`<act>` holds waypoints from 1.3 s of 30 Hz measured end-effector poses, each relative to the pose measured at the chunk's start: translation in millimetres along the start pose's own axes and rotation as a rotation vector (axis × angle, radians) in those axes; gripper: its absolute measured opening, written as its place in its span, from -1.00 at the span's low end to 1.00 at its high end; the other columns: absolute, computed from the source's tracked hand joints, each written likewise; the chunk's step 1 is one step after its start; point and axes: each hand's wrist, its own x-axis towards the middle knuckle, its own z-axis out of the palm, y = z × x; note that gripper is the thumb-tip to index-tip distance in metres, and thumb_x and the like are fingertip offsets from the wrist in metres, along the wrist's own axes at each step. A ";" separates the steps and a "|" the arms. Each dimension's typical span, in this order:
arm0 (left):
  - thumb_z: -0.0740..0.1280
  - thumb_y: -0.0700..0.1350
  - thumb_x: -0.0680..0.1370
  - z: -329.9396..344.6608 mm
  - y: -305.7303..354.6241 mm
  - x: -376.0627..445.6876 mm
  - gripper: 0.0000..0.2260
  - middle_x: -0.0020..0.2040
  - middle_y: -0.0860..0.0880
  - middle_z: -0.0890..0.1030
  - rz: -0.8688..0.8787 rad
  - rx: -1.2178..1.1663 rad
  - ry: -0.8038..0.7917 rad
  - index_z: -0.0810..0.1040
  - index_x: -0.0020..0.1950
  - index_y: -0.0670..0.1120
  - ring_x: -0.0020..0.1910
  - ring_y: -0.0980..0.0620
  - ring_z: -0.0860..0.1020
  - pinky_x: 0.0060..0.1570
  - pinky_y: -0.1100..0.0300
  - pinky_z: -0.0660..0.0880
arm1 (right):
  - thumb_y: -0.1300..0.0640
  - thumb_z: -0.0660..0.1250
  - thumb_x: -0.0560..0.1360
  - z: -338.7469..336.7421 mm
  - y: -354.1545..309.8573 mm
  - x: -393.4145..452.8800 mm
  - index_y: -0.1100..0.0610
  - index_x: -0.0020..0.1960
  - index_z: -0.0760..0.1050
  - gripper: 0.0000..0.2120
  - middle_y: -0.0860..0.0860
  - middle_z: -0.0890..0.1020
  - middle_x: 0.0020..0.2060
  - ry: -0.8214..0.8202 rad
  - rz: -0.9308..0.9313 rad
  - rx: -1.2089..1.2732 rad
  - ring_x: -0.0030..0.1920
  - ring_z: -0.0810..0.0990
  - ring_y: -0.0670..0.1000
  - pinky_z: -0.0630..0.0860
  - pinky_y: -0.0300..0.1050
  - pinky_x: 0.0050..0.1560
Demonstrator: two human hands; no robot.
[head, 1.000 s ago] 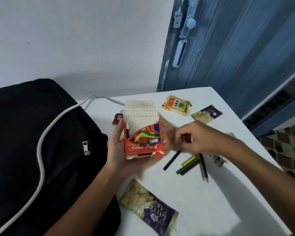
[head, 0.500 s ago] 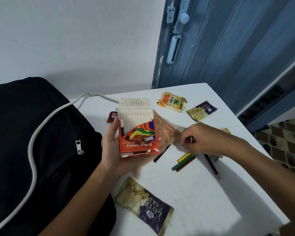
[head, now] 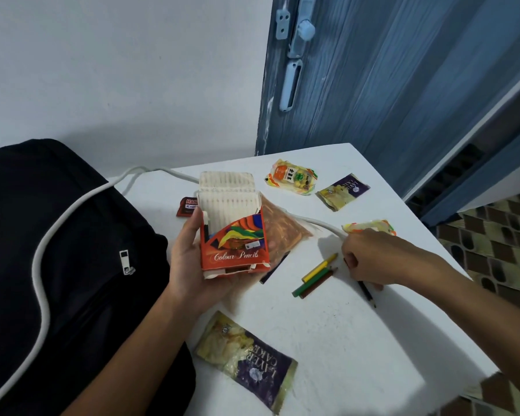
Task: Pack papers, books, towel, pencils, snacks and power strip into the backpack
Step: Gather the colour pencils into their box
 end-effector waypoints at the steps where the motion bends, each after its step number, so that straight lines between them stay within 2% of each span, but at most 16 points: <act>1: 0.11 0.27 0.53 0.3 -1.0 0.5 -0.45 0.28 -0.20 0.55 0.002 0.006 0.001 0.56 0.27 -0.07 0.15 -0.23 0.58 0.10 -0.26 0.50 | 0.32 0.24 0.36 2.2 -0.8 -3.2 0.14 -0.20 0.48 -0.88 0.04 0.56 -0.31 0.020 0.014 -0.018 -0.33 0.51 0.01 0.39 -0.15 -0.41; 4: 0.12 0.26 0.52 0.4 -2.0 0.4 -0.47 0.27 -0.18 0.57 0.007 0.034 0.017 0.57 0.27 -0.04 0.14 -0.21 0.59 0.04 -0.24 0.53 | 0.21 0.19 0.47 10.2 -10.7 -13.1 0.08 -0.19 0.31 -0.91 -0.02 0.39 -0.25 0.103 0.014 -0.077 -0.21 0.45 0.03 0.28 -0.17 -0.39; 6: 0.12 0.26 0.52 1.2 -1.9 -0.1 -0.49 0.24 -0.15 0.59 0.008 0.059 0.038 0.59 0.26 -0.01 0.14 -0.20 0.60 -0.01 -0.22 0.56 | 0.17 0.15 0.50 17.9 -18.0 -16.9 0.09 -0.10 0.32 -0.98 0.02 0.47 -0.12 0.168 0.012 -0.077 -0.05 0.52 0.10 0.29 -0.12 -0.29; 7: 0.11 0.25 0.52 1.8 -1.9 -0.2 -0.49 0.25 -0.14 0.58 0.009 0.070 0.042 0.56 0.30 0.00 0.17 -0.20 0.58 0.01 -0.22 0.55 | 0.17 0.13 0.51 22.6 -20.3 -17.4 0.10 -0.01 0.35 -0.92 0.05 0.51 -0.05 0.208 0.014 -0.070 0.01 0.54 0.13 0.30 -0.12 -0.25; 10: 0.09 0.23 0.56 6.0 -3.1 -1.0 -0.51 0.25 -0.14 0.58 0.017 0.089 0.045 0.55 0.30 0.01 0.22 -0.22 0.55 0.14 -0.28 0.47 | 0.17 0.14 0.50 30.7 -23.6 -19.0 0.11 0.04 0.31 -0.88 0.06 0.54 -0.08 0.290 0.008 -0.036 -0.06 0.56 0.13 0.34 -0.11 -0.27; 12: 0.09 0.23 0.56 8.2 -3.5 -1.6 -0.52 0.23 -0.15 0.60 0.017 0.081 0.046 0.57 0.27 -0.01 0.16 -0.21 0.59 0.09 -0.27 0.50 | 0.20 0.18 0.47 24.6 -23.3 -20.9 0.11 0.00 0.29 -0.87 0.03 0.46 -0.17 0.261 0.018 0.030 -0.11 0.52 0.12 0.32 -0.11 -0.31; 14: 0.11 0.23 0.54 7.9 -3.5 -1.6 -0.49 0.25 -0.16 0.58 0.010 0.073 0.049 0.50 0.34 -0.02 0.17 -0.21 0.58 0.04 -0.23 0.54 | 0.17 0.26 0.43 11.8 -23.3 -22.1 0.10 0.03 0.37 -0.81 -0.01 0.48 -0.18 0.274 0.027 0.075 -0.10 0.52 0.10 0.39 -0.10 -0.29; 16: 0.12 0.23 0.53 7.6 -3.7 -2.0 -0.46 0.28 -0.16 0.56 0.007 0.075 0.035 0.43 0.40 -0.03 0.21 -0.21 0.56 0.05 -0.22 0.53 | 0.13 0.33 0.38 -3.1 -25.5 -23.7 0.07 0.05 0.49 -0.75 0.00 0.58 -0.18 0.380 -0.001 0.119 -0.12 0.54 0.10 0.49 -0.06 -0.20; 21: 0.10 0.23 0.50 8.0 -6.2 -1.9 -0.48 0.19 -0.17 0.62 0.009 0.150 -0.007 0.47 0.34 -0.03 0.03 -0.18 0.64 0.01 -0.24 0.53 | 0.20 0.38 0.37 -31.0 -44.1 -16.0 0.08 -0.07 0.63 -0.85 -0.07 0.64 -0.31 0.673 -0.283 0.578 -0.34 0.50 -0.08 0.46 -0.17 -0.26; 23: 0.08 0.24 0.52 7.4 -7.6 -1.8 -0.47 0.17 -0.19 0.62 0.005 0.189 -0.022 0.53 0.30 -0.04 0.02 -0.21 0.63 0.11 -0.34 0.42 | 0.21 0.33 0.39 -41.3 -57.4 -10.5 0.15 -0.06 0.63 -0.83 -0.05 0.59 -0.30 0.798 -0.434 0.705 -0.32 0.45 -0.10 0.38 -0.27 -0.27; 24: 0.06 0.24 0.53 8.1 -7.3 -2.2 -0.47 0.17 -0.20 0.62 -0.001 0.189 -0.034 0.57 0.27 -0.04 0.01 -0.22 0.63 0.14 -0.37 0.39 | 0.20 0.30 0.39 -45.2 -64.4 -7.3 0.16 -0.03 0.63 -0.80 -0.05 0.56 -0.27 0.846 -0.489 0.666 -0.27 0.44 -0.12 0.36 -0.27 -0.23; 26: 0.01 0.25 0.56 8.2 -6.5 -3.7 -0.46 0.17 -0.22 0.61 -0.014 0.190 -0.085 0.58 0.25 -0.03 0.00 -0.26 0.64 0.13 -0.36 0.39 | 0.15 0.25 0.43 -50.5 -77.1 -0.5 0.13 0.05 0.64 -0.74 -0.02 0.55 -0.21 0.907 -0.560 0.397 -0.13 0.45 -0.03 0.37 -0.15 -0.15; 29: 0.00 0.28 0.56 5.9 -5.9 -4.8 -0.45 0.23 -0.28 0.56 -0.034 0.187 -0.164 0.49 0.35 0.01 0.06 -0.35 0.59 0.20 -0.43 0.31 | 0.11 0.23 0.44 -52.9 -89.7 8.4 0.03 0.05 0.66 -0.72 -0.02 0.55 -0.20 0.927 -0.584 0.003 -0.08 0.44 0.08 0.34 0.00 -0.16; 32: 0.01 0.30 0.55 2.5 -4.5 -3.8 -0.43 0.23 -0.30 0.55 -0.045 0.187 -0.186 0.52 0.32 -0.02 0.10 -0.37 0.56 0.25 -0.47 0.24 | 0.10 0.28 0.44 -51.4 -96.3 11.7 -0.03 0.01 0.67 -0.76 -0.06 0.56 -0.23 0.862 -0.639 -0.087 -0.09 0.43 0.08 0.32 0.04 -0.15; 35: 0.05 0.32 0.53 0.0 -4.1 -1.9 -0.38 0.31 -0.31 0.48 -0.057 0.181 -0.159 0.42 0.41 -0.05 0.21 -0.37 0.49 0.26 -0.47 0.21 | 0.13 0.35 0.42 -51.5 -95.6 11.5 -0.03 -0.01 0.67 -0.80 -0.07 0.60 -0.23 0.818 -0.675 -0.093 -0.08 0.46 0.07 0.38 0.06 -0.12; 39: 0.08 0.34 0.53 -4.7 -5.5 0.8 -0.34 0.37 -0.32 0.41 -0.065 0.178 -0.144 0.35 0.45 -0.08 0.33 -0.41 0.36 0.31 -0.44 0.17 | 0.15 0.32 0.43 -52.2 -95.5 8.0 0.03 0.08 0.65 -0.74 -0.02 0.67 -0.13 0.707 -0.738 0.162 0.01 0.54 0.03 0.40 0.05 0.01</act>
